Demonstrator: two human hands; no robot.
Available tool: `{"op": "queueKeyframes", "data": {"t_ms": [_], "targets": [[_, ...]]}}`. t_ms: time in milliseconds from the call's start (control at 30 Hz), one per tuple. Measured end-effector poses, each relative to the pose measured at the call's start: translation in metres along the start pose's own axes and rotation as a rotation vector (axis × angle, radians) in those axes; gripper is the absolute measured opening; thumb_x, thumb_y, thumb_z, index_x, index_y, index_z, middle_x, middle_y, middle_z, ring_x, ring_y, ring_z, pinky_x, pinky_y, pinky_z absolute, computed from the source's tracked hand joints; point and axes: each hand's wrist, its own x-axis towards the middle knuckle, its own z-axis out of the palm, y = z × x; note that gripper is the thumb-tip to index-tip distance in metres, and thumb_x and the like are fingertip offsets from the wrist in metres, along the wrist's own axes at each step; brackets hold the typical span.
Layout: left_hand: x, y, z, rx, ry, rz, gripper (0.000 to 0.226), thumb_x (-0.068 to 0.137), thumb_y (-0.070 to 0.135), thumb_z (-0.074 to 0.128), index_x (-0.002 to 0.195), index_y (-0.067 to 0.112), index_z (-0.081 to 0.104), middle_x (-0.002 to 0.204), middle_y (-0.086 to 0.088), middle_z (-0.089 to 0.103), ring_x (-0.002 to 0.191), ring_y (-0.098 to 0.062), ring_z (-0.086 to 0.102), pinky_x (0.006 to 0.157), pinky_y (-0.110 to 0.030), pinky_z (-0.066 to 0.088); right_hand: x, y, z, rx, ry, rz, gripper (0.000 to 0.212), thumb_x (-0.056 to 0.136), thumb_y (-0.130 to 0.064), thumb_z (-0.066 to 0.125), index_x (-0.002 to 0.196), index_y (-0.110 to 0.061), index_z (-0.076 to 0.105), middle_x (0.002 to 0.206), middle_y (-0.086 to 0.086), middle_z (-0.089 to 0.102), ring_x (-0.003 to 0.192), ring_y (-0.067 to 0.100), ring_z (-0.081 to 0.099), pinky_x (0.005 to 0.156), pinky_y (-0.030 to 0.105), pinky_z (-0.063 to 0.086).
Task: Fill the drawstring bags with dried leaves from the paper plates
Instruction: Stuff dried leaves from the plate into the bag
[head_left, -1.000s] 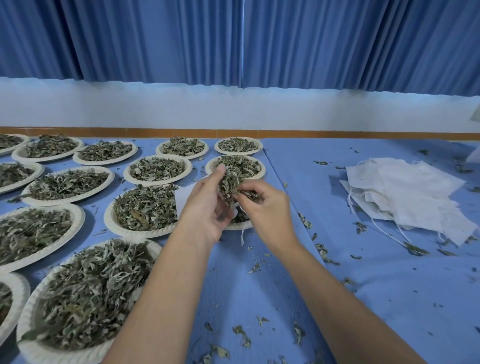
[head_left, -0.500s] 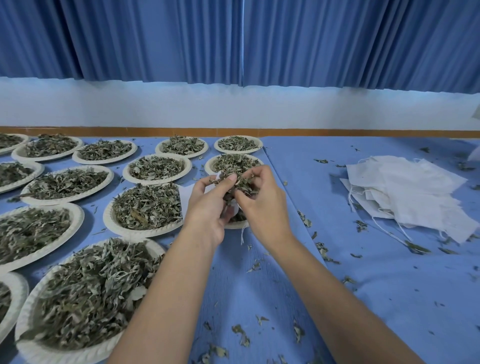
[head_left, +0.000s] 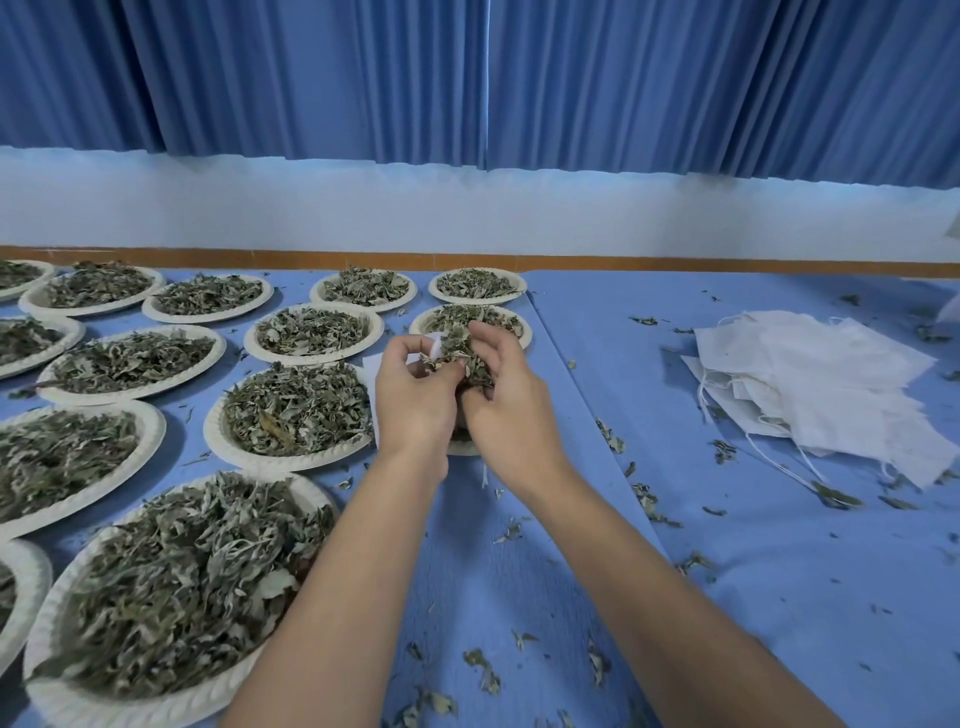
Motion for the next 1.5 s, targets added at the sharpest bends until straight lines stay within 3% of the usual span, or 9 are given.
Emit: {"op": "queueKeyframes", "data": {"t_ms": [100,200,300,400,500,667,867,1100,1500], "targets": [[0.003,-0.002,0.0,0.031,0.034,0.068,0.033,0.085,-0.006,0.054,0.077,0.024,0.045,0.081,-0.003,0.051,0.058,-0.02,0.046,0.054,-0.032,0.041,0.001,-0.001,0.0,0.06,-0.035,-0.005,0.059,0.082,0.006,0.043,0.134,-0.022,0.043,0.138,-0.004,0.049,0.093,-0.022,0.05,0.083,0.005,0.041],[0.008,-0.004,0.001,0.079,0.06,0.144,0.036,0.081,-0.008,0.052,0.074,0.027,0.044,0.091,-0.007,0.053,0.065,-0.023,0.045,0.061,-0.037,0.04,0.003,0.001,-0.001,0.104,-0.024,0.0,0.055,0.083,0.005,0.045,0.131,-0.022,0.048,0.127,-0.01,0.052,0.114,-0.008,0.048,0.084,0.0,0.035],[0.01,-0.007,0.001,0.193,0.059,0.221,0.035,0.08,-0.006,0.052,0.075,0.028,0.044,0.086,0.001,0.054,0.06,-0.024,0.048,0.06,-0.039,0.045,0.005,0.004,-0.003,0.15,-0.007,0.012,0.049,0.088,-0.002,0.046,0.132,-0.025,0.048,0.122,-0.02,0.051,0.121,-0.003,0.046,0.097,0.011,0.039],[0.012,-0.009,0.0,0.317,0.035,0.283,0.034,0.082,-0.004,0.053,0.075,0.028,0.044,0.083,0.011,0.053,0.064,-0.025,0.052,0.066,-0.044,0.05,0.009,0.006,-0.003,0.071,-0.002,-0.03,0.048,0.096,-0.01,0.046,0.141,-0.026,0.042,0.146,-0.012,0.04,0.133,0.0,0.037,0.111,0.026,0.034],[0.014,-0.01,-0.001,0.369,0.003,0.315,0.032,0.083,-0.003,0.052,0.077,0.027,0.045,0.083,0.013,0.054,0.065,-0.027,0.054,0.065,-0.045,0.05,0.012,0.007,-0.004,-0.023,-0.02,-0.073,0.042,0.099,-0.013,0.044,0.14,-0.023,0.046,0.152,-0.009,0.034,0.137,-0.004,0.027,0.107,0.007,0.021],[0.013,-0.009,0.0,0.391,0.099,0.364,0.025,0.082,-0.003,0.056,0.088,0.021,0.049,0.078,0.018,0.048,0.05,0.009,0.048,0.049,-0.021,0.037,0.009,0.008,-0.002,0.046,0.2,-0.055,0.027,0.093,-0.006,0.055,0.114,-0.016,0.07,0.113,-0.005,0.068,0.105,0.003,0.06,0.095,0.022,0.047],[0.011,-0.012,0.0,0.434,0.093,0.372,0.026,0.081,0.002,0.06,0.087,0.027,0.052,0.08,0.016,0.048,0.072,-0.02,0.055,0.065,-0.031,0.045,0.007,0.011,0.004,-0.047,0.278,-0.069,0.026,0.091,-0.006,0.056,0.108,-0.017,0.073,0.105,-0.004,0.072,0.091,0.005,0.064,0.083,0.023,0.051],[0.01,0.0,-0.006,0.333,-0.064,0.26,0.021,0.08,0.015,0.064,0.078,0.035,0.057,0.091,0.018,0.061,0.102,-0.021,0.063,0.093,-0.043,0.049,0.016,0.007,0.007,-0.078,0.306,-0.04,0.026,0.091,-0.005,0.056,0.108,-0.015,0.073,0.099,0.001,0.074,0.077,0.011,0.062,0.077,0.029,0.052],[0.014,-0.003,-0.007,0.004,-0.042,0.104,0.017,0.08,0.005,0.073,0.072,0.017,0.064,0.071,0.003,0.062,0.064,-0.01,0.056,0.072,-0.034,0.048,0.018,0.004,0.002,-0.009,0.222,-0.007,0.029,0.09,-0.005,0.057,0.115,-0.016,0.068,0.105,-0.003,0.072,0.094,0.005,0.065,0.087,0.022,0.051]]}}
